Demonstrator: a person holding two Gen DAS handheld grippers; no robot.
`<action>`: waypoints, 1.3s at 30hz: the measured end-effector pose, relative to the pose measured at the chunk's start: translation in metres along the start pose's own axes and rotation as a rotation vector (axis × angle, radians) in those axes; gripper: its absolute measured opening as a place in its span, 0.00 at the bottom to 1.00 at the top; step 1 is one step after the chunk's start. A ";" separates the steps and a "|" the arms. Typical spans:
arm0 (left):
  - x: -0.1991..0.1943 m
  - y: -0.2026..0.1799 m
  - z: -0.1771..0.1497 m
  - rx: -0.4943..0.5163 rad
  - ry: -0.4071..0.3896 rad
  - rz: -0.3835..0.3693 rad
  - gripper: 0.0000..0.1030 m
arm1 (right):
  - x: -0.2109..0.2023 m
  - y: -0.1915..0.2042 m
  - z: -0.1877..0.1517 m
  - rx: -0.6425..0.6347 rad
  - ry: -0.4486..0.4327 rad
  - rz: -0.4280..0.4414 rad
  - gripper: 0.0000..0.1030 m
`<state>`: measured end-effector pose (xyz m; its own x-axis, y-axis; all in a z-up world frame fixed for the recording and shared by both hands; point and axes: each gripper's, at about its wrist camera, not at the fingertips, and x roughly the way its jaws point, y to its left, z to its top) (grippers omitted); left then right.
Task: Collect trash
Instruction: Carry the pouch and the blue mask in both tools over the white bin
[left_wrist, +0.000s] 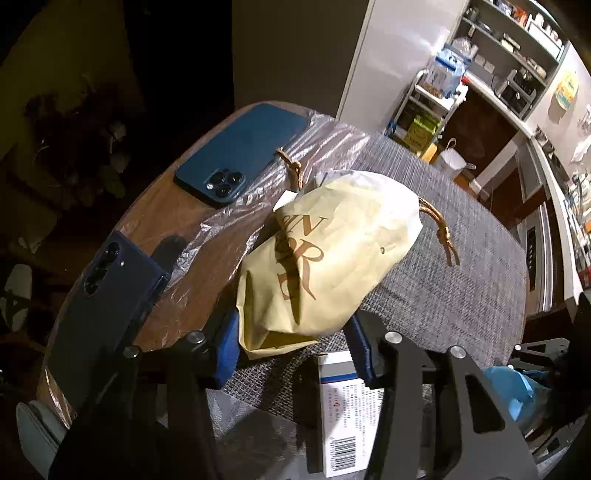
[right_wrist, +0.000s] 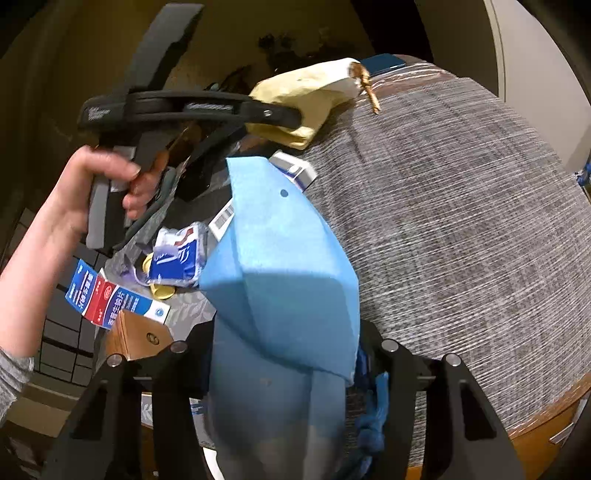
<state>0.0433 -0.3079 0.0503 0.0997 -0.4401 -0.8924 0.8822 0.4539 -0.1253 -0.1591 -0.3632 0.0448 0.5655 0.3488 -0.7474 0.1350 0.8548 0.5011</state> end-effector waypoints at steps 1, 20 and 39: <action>-0.003 0.001 -0.001 -0.007 -0.008 -0.004 0.47 | -0.002 0.000 0.001 0.000 -0.009 0.003 0.52; -0.139 -0.022 -0.068 -0.180 -0.352 -0.025 0.47 | -0.022 0.009 0.030 -0.163 -0.073 -0.059 0.51; -0.223 -0.078 -0.220 -0.446 -0.556 0.272 0.47 | -0.051 0.056 0.003 -0.412 -0.091 -0.044 0.51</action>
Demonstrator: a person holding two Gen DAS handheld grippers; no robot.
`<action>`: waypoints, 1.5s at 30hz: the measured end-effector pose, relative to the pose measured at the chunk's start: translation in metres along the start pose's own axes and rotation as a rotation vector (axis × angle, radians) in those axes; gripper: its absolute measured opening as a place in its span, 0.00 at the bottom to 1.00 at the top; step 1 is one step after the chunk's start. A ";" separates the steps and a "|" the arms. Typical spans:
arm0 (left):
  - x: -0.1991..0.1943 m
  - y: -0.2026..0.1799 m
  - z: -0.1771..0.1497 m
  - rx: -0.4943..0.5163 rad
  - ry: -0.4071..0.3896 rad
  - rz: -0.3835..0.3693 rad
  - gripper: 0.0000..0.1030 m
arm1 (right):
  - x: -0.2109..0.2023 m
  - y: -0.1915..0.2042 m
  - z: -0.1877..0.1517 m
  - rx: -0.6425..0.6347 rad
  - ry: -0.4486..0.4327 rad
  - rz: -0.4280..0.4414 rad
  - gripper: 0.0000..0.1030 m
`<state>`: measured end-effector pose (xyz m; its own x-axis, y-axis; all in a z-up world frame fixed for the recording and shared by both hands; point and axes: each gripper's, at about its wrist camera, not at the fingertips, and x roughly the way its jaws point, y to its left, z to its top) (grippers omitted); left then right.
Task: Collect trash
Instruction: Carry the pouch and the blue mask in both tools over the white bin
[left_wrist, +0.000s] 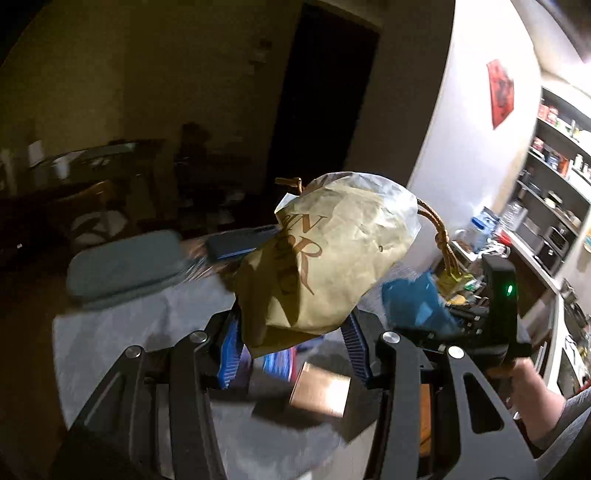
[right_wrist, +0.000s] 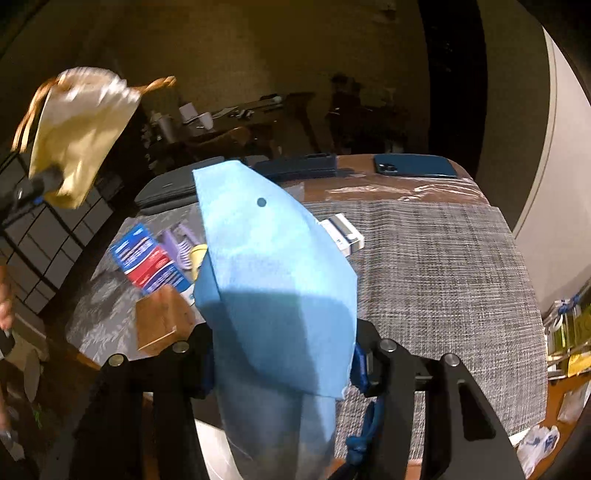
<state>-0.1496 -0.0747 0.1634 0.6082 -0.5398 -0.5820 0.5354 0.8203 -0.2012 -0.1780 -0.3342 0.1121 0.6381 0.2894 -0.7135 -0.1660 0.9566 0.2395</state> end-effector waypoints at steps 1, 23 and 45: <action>-0.005 0.000 -0.006 -0.011 -0.002 0.016 0.47 | -0.003 0.003 -0.002 -0.006 -0.001 0.005 0.51; -0.042 -0.010 -0.117 -0.158 0.086 0.199 0.47 | -0.056 0.045 -0.082 -0.127 0.044 0.161 0.51; 0.015 -0.051 -0.205 -0.058 0.272 0.191 0.47 | -0.017 0.043 -0.149 -0.122 0.210 0.167 0.50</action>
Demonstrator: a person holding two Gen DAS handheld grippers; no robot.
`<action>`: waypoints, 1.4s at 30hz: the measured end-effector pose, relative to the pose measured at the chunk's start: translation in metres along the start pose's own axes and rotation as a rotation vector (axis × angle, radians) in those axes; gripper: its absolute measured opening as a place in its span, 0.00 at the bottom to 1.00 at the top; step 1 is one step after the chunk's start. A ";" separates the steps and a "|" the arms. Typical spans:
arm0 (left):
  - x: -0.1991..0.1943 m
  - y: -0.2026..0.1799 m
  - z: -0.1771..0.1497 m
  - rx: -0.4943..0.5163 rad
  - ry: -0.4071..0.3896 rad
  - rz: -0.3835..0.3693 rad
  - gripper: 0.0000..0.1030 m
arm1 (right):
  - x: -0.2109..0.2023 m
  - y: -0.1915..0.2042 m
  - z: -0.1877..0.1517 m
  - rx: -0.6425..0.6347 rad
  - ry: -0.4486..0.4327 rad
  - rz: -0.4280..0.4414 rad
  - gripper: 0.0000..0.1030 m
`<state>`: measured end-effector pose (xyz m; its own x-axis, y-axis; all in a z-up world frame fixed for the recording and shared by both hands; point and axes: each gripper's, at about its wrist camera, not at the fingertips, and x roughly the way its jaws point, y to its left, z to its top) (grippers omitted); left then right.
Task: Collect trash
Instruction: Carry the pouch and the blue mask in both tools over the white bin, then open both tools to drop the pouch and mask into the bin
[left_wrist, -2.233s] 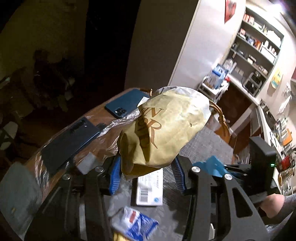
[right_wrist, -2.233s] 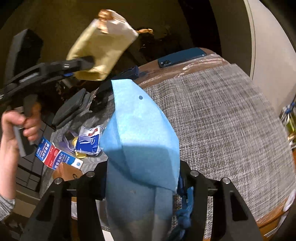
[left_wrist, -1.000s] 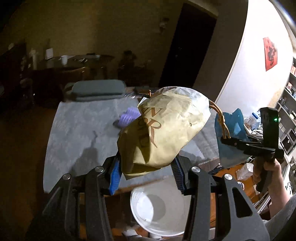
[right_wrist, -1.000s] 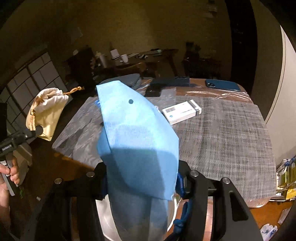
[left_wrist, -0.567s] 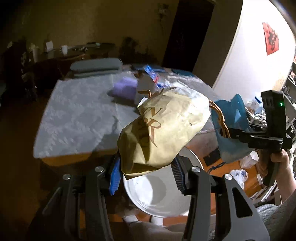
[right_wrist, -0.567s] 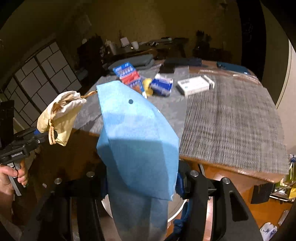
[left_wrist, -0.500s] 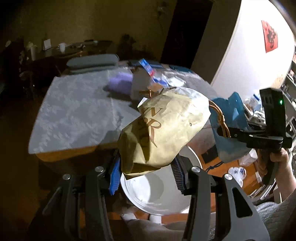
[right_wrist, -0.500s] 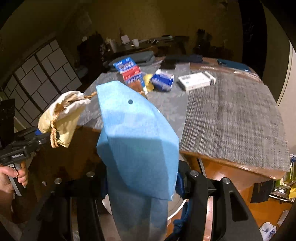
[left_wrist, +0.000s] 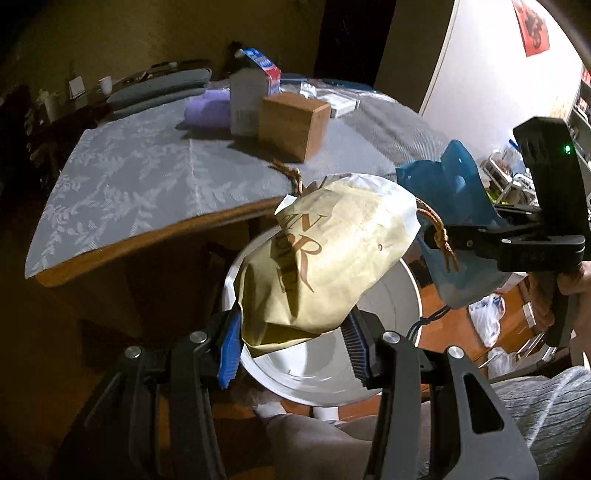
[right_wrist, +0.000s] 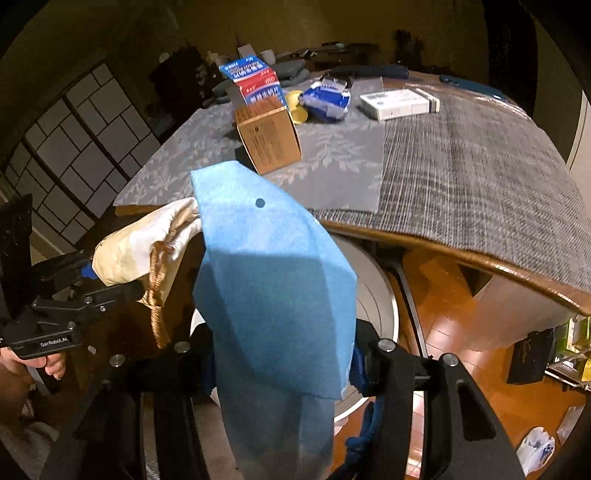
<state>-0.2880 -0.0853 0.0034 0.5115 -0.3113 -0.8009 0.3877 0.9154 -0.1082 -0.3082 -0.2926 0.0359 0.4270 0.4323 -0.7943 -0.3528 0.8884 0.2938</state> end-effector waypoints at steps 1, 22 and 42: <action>0.002 -0.001 -0.001 0.005 0.004 0.004 0.47 | 0.003 0.000 -0.002 0.004 0.008 0.000 0.50; 0.045 -0.006 -0.022 0.043 0.107 -0.018 0.47 | 0.049 -0.001 -0.020 0.021 0.110 -0.036 0.50; 0.081 0.002 -0.019 0.065 0.185 0.006 0.47 | 0.088 -0.024 -0.023 0.059 0.162 -0.087 0.50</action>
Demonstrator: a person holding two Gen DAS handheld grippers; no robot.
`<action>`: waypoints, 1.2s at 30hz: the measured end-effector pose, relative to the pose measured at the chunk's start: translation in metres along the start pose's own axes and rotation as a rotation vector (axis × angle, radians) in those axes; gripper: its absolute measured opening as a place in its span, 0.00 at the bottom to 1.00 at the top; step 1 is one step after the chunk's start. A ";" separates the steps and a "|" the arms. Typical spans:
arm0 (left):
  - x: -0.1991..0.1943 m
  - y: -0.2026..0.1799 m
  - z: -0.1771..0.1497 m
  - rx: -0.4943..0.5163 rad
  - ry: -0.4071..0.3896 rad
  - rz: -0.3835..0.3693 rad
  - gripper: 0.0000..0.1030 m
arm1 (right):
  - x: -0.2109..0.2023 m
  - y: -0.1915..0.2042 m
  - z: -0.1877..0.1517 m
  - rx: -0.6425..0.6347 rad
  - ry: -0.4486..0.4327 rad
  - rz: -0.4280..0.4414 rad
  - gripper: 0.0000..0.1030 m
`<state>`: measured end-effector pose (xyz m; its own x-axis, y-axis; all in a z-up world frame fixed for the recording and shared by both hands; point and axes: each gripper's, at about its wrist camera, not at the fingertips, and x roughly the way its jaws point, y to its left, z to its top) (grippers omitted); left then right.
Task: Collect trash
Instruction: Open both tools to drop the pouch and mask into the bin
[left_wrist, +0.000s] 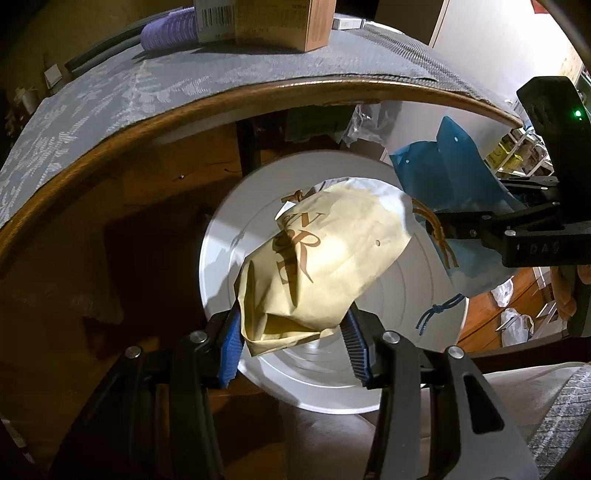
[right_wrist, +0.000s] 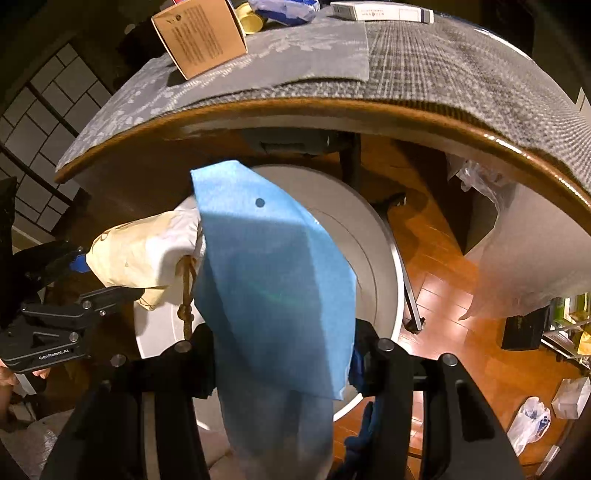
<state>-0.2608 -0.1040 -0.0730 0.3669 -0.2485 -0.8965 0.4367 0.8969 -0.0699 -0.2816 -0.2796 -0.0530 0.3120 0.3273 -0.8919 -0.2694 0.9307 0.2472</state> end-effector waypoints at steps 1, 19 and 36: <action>0.002 0.001 0.000 0.000 0.002 0.000 0.47 | 0.002 -0.002 0.001 0.000 0.004 -0.003 0.50; 0.019 0.005 0.005 0.011 0.032 0.006 0.47 | 0.020 -0.011 0.005 0.023 0.041 -0.005 0.50; 0.030 0.011 0.012 -0.004 0.039 0.031 0.66 | 0.031 -0.009 0.007 0.049 0.073 -0.009 0.85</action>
<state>-0.2354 -0.1061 -0.0952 0.3480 -0.2062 -0.9145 0.4220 0.9055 -0.0436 -0.2635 -0.2769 -0.0805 0.2469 0.3081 -0.9187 -0.2212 0.9410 0.2561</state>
